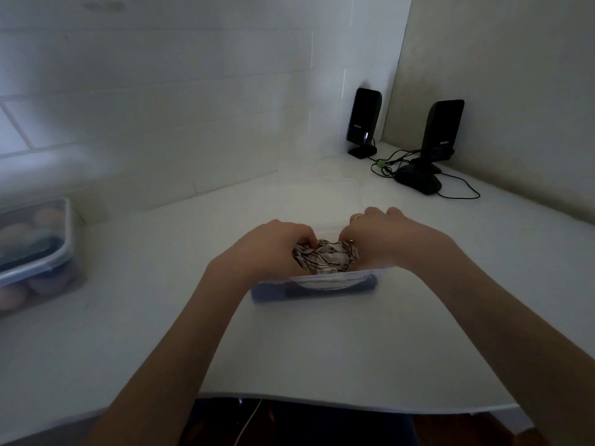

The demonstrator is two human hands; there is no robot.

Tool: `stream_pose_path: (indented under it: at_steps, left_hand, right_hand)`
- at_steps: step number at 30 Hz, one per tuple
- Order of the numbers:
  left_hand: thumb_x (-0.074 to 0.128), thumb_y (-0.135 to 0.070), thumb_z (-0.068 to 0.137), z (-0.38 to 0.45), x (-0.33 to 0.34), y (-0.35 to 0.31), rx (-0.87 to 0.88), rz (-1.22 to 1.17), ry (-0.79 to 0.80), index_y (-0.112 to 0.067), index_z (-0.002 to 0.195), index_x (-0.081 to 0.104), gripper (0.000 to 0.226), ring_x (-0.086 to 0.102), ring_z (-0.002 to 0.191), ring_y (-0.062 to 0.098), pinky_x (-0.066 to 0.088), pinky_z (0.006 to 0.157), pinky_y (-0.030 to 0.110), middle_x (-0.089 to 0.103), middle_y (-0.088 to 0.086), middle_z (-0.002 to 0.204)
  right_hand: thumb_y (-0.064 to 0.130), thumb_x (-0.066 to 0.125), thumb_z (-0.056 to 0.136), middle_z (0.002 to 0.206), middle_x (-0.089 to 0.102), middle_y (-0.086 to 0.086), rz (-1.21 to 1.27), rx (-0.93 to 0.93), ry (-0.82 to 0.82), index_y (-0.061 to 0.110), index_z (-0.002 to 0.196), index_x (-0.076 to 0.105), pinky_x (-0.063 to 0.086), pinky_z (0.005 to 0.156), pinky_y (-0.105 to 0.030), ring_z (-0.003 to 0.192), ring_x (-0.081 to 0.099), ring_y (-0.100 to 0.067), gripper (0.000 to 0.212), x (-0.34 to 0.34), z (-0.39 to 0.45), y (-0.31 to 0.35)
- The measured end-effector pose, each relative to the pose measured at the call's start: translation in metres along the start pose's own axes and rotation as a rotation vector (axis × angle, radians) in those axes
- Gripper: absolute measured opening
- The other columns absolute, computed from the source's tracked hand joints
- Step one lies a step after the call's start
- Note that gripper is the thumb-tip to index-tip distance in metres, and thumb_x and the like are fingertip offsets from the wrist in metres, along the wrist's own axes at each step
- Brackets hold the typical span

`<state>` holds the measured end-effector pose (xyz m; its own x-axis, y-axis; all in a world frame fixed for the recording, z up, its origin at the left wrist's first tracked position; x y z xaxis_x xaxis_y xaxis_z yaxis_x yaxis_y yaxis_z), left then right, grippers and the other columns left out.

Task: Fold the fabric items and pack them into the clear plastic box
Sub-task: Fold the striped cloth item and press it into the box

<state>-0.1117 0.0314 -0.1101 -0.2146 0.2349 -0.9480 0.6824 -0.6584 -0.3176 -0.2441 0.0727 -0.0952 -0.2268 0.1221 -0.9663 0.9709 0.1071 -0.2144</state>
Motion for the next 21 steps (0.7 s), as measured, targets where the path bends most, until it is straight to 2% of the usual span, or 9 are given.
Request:
stream_pose_path:
  at_steps: [3, 6, 11, 15, 18, 21]
  left_hand:
    - [0.066, -0.037, 0.074, 0.001, 0.001, -0.001, 0.007, 0.025, -0.005, -0.033, 0.112, 0.059, 0.038, 0.057, 0.095, 0.015, 0.048, 0.084, 0.032, 0.066, -0.007, 0.11]
    - [0.062, -0.04, 0.076, 0.002, 0.001, 0.0, 0.002, 0.076, 0.003, -0.036, 0.115, 0.057, 0.039, 0.058, 0.095, 0.017, 0.049, 0.084, 0.035, 0.066, -0.006, 0.11]
    - [0.062, -0.037, 0.077, 0.0, 0.0, -0.001, 0.01, 0.08, -0.004, -0.036, 0.116, 0.059, 0.039, 0.058, 0.097, 0.016, 0.046, 0.081, 0.029, 0.067, -0.007, 0.112]
    - [0.064, -0.036, 0.08, -0.004, -0.003, 0.001, 0.018, 0.061, 0.023, -0.035, 0.122, 0.058, 0.042, 0.057, 0.101, 0.014, 0.042, 0.081, 0.023, 0.065, -0.008, 0.117]
    - [0.063, -0.034, 0.083, -0.007, -0.004, 0.004, 0.007, 0.051, 0.082, -0.034, 0.128, 0.055, 0.045, 0.056, 0.102, 0.014, 0.04, 0.082, 0.021, 0.063, -0.005, 0.122]
    - [0.061, -0.03, 0.085, -0.008, -0.006, 0.004, 0.012, 0.065, 0.107, -0.033, 0.13, 0.052, 0.046, 0.056, 0.103, 0.015, 0.038, 0.082, 0.02, 0.062, -0.003, 0.124]
  right_hand:
    - [0.035, 0.069, 0.078, 0.115, 0.049, 0.003, 0.183, -0.078, -0.07, 0.029, 0.124, 0.053, 0.029, 0.08, -0.028, 0.111, 0.042, -0.019, 0.049, -0.014, -0.004, 0.004]
    - [0.019, 0.072, 0.077, 0.106, 0.043, 0.006, 0.372, -0.184, -0.122, 0.025, 0.126, 0.048, 0.033, 0.071, -0.018, 0.096, 0.043, -0.011, 0.055, -0.027, -0.005, 0.014]
    - [0.023, 0.066, 0.079, 0.11, 0.057, 0.0, 0.279, -0.096, -0.019, 0.019, 0.117, 0.054, 0.044, 0.076, -0.026, 0.088, 0.047, -0.014, 0.041, -0.01, -0.001, 0.014]
    - [0.027, 0.065, 0.081, 0.113, 0.061, -0.004, 0.228, -0.038, 0.032, 0.016, 0.12, 0.058, 0.047, 0.079, -0.029, 0.092, 0.052, -0.018, 0.041, -0.005, 0.0, 0.011]
    - [0.03, 0.064, 0.081, 0.113, 0.063, -0.006, 0.169, -0.016, 0.08, 0.015, 0.12, 0.06, 0.052, 0.085, -0.036, 0.099, 0.059, -0.023, 0.041, -0.003, 0.003, 0.009]
    - [0.025, 0.063, 0.083, 0.113, 0.066, -0.007, 0.087, -0.015, 0.159, 0.015, 0.12, 0.061, 0.053, 0.085, -0.035, 0.101, 0.062, -0.025, 0.038, 0.001, 0.008, 0.007]
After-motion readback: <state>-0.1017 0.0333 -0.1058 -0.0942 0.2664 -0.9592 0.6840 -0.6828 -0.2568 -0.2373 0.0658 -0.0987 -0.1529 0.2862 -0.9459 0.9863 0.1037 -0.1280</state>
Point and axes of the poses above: each hand's wrist, its own z-axis towards the middle knuckle, its own x-axis out of the palm, y = z × x, the point moved 5 cm from there along z, towards the middle knuckle
